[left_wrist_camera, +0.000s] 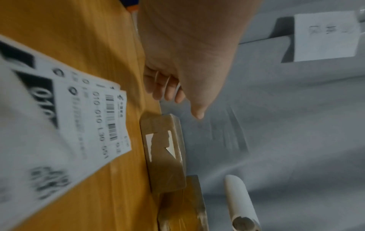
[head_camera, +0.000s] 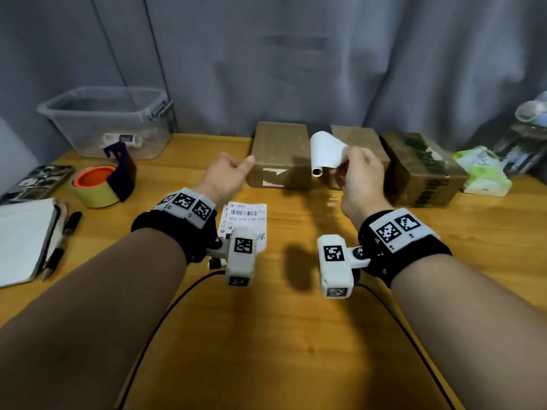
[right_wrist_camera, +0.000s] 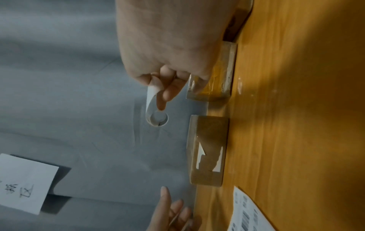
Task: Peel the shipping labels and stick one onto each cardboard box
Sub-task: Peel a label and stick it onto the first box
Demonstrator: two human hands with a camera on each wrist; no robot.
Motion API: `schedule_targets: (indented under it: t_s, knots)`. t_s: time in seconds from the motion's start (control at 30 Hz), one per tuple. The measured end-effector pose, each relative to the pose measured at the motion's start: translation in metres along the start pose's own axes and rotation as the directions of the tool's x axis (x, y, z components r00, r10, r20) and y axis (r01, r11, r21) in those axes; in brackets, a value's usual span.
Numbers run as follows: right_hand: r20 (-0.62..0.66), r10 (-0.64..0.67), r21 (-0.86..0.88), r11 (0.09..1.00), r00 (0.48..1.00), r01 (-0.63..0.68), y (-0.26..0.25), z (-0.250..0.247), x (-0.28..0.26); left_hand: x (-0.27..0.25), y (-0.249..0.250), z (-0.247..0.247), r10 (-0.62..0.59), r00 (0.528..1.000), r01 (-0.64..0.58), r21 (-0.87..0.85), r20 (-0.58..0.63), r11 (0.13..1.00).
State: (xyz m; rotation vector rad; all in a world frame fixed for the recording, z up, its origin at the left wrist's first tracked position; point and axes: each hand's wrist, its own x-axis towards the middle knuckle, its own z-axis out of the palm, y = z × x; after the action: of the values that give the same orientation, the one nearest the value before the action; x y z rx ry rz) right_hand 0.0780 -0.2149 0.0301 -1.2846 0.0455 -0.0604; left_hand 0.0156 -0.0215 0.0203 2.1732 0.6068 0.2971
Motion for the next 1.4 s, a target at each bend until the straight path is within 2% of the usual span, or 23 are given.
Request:
schedule_targets:
  t_s: [0.1, 0.23, 0.37, 0.53, 0.63, 0.73, 0.8, 0.9, 1.0, 1.07, 1.2, 1.4]
  knots:
    - [0.078, 0.011, -0.036, 0.999, 0.997, -0.008, 0.006, 0.017, 0.024, 0.029, 0.001, 0.011, -0.166, 0.986, 0.167, -0.049, 0.031, 0.985]
    - [0.129, 0.053, -0.074, 0.996, 0.99, -0.044, 0.011, 0.037, 0.054, 0.064, -0.002, 0.023, -0.26, 0.962, 0.266, -0.083, 0.081, 0.96]
    - [0.136, 0.156, -0.015, 0.988, 0.978, -0.155, 0.018, 0.048, 0.068, 0.08, 0.002, 0.034, -0.273, 0.947, 0.298, -0.15, 0.167, 0.943]
    - [0.157, 0.2, 0.065, 0.975, 0.967, -0.212, 0.017, 0.045, 0.056, 0.073, 0.009, 0.038, -0.306, 0.939, 0.344, -0.384, 0.158, 0.857]
    - [0.165, 0.205, 0.163, 0.959, 0.965, -0.232, 0.006, 0.037, 0.042, 0.056, 0.013, 0.027, -0.303, 0.935, 0.353, -0.526, 0.182, 0.774]
    - [0.2, 0.206, 0.201, 0.948, 0.958, -0.246, -0.009, 0.028, 0.018, 0.03, 0.024, 0.008, -0.271, 0.953, 0.293, -0.615, 0.131, 0.732]
    - [0.214, 0.194, 0.213, 0.947, 0.957, -0.239, -0.019, 0.019, -0.002, 0.007, 0.033, -0.006, -0.25, 0.958, 0.282, -0.645, 0.143, 0.71]
    - [0.191, 0.153, 0.202, 0.96, 0.97, -0.192, -0.038, 0.001, -0.03, -0.031, 0.045, -0.022, -0.175, 0.963, 0.265, -0.61, 0.204, 0.747]
    - [0.171, 0.114, 0.22, 0.964, 0.979, -0.151, -0.052, -0.022, -0.054, -0.07, 0.047, -0.027, -0.121, 0.937, 0.295, -0.559, 0.327, 0.775]
    - [0.169, 0.108, 0.213, 0.966, 0.98, -0.143, -0.055, -0.038, -0.063, -0.091, 0.043, -0.02, -0.1, 0.925, 0.295, -0.527, 0.366, 0.797]
    - [0.143, 0.106, 0.086, 0.989, 0.984, -0.119, -0.047, -0.071, -0.078, -0.127, 0.034, 0.01, -0.03, 0.921, 0.228, -0.475, 0.388, 0.85]
    - [0.068, 0.13, -0.11, 0.986, 0.989, -0.122, -0.03, -0.105, -0.091, -0.145, 0.028, 0.039, -0.1, 0.87, 0.257, -0.272, 0.483, 0.927]
